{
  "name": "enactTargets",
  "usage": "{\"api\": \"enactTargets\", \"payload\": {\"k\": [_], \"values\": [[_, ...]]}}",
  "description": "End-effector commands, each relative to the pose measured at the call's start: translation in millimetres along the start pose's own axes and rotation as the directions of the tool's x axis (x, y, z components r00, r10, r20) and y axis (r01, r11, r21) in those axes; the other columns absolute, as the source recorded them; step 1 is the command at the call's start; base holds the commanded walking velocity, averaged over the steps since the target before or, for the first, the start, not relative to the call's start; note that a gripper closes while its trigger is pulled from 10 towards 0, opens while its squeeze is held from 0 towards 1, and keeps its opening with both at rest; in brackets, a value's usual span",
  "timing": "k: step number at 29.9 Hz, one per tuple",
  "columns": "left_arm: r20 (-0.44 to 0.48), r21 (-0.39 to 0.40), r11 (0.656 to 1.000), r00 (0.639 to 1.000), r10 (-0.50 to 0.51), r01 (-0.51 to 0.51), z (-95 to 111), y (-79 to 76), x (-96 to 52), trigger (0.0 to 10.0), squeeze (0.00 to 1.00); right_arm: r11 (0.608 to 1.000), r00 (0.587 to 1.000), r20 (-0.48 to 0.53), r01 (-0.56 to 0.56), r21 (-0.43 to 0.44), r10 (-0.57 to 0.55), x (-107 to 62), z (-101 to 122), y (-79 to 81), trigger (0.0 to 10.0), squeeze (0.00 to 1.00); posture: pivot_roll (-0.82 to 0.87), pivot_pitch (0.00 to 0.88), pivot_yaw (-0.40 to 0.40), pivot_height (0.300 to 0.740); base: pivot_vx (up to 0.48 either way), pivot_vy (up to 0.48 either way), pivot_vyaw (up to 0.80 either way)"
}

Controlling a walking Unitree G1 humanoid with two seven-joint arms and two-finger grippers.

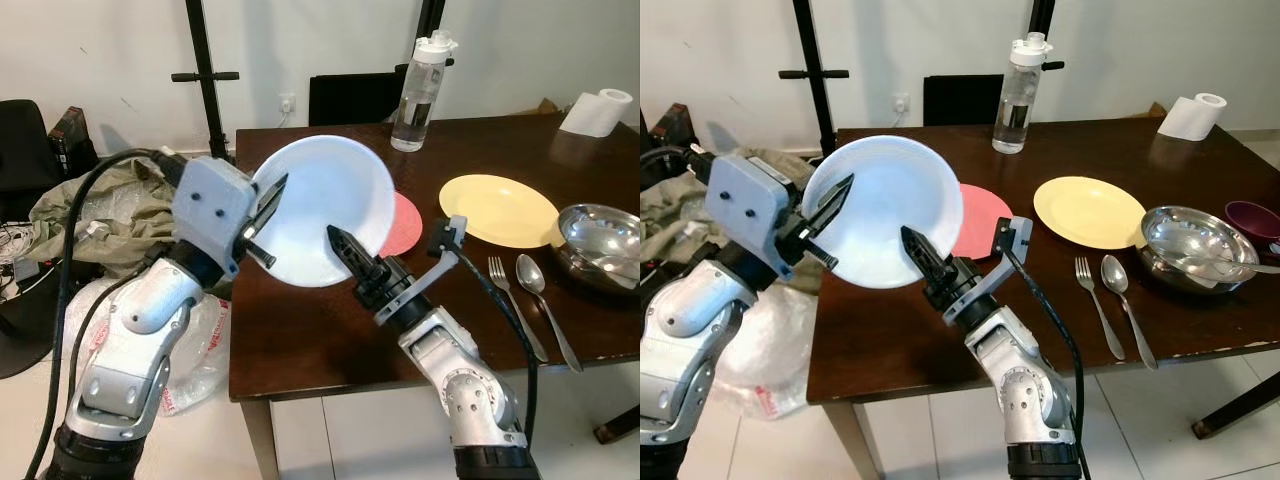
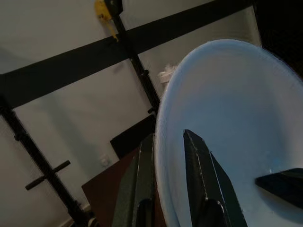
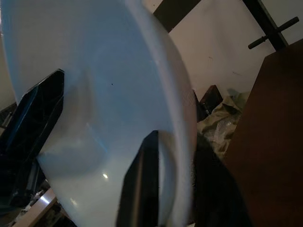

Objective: Setting the table

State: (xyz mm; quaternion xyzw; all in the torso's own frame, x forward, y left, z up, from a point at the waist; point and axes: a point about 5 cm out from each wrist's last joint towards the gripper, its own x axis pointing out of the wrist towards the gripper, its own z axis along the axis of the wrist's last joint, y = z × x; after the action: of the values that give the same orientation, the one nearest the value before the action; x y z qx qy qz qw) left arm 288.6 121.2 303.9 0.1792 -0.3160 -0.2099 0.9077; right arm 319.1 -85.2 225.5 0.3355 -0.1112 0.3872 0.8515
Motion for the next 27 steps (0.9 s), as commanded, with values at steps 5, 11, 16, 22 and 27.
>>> {"api": "enactTargets", "payload": {"k": [5,11,16,22,27], "values": [[0.016,-0.007,1.000,1.000,-0.019,0.019,0.4,-7.4,-0.5,10.0,0.00,1.000,1.000,0.020,0.011,0.019,-0.011,-4.0,0.9,-1.8,0.0,0.00,0.10,0.127,0.063,0.740,0.000,0.000,0.00],[-0.002,-0.035,0.999,1.000,-0.030,0.030,-4.1,-12.2,-1.8,10.0,0.00,1.000,0.999,0.045,0.009,0.018,-0.010,-3.6,4.0,-1.7,0.0,0.00,0.10,0.120,0.065,0.740,0.000,0.000,0.00],[-0.031,-0.068,0.997,0.999,-0.033,0.031,-8.3,-15.0,-2.9,10.0,0.00,1.000,0.998,0.054,0.009,0.017,-0.010,-3.2,5.1,-1.8,0.0,0.00,0.10,0.116,0.065,0.740,0.000,0.000,0.00],[-0.038,-0.129,0.991,0.999,-0.039,0.034,-11.6,-15.5,-2.2,10.0,1.00,1.000,0.999,0.048,-0.004,0.008,0.004,-3.0,4.5,0.3,0.0,0.00,0.10,0.116,0.065,0.740,0.000,0.000,0.00],[-0.077,-0.122,0.992,0.997,-0.023,0.014,-15.4,-13.8,-2.9,10.0,1.00,1.000,0.999,0.039,0.002,-0.003,-0.002,-4.0,2.6,0.1,0.0,0.00,0.10,0.117,0.066,0.740,0.000,0.000,0.00]]}}
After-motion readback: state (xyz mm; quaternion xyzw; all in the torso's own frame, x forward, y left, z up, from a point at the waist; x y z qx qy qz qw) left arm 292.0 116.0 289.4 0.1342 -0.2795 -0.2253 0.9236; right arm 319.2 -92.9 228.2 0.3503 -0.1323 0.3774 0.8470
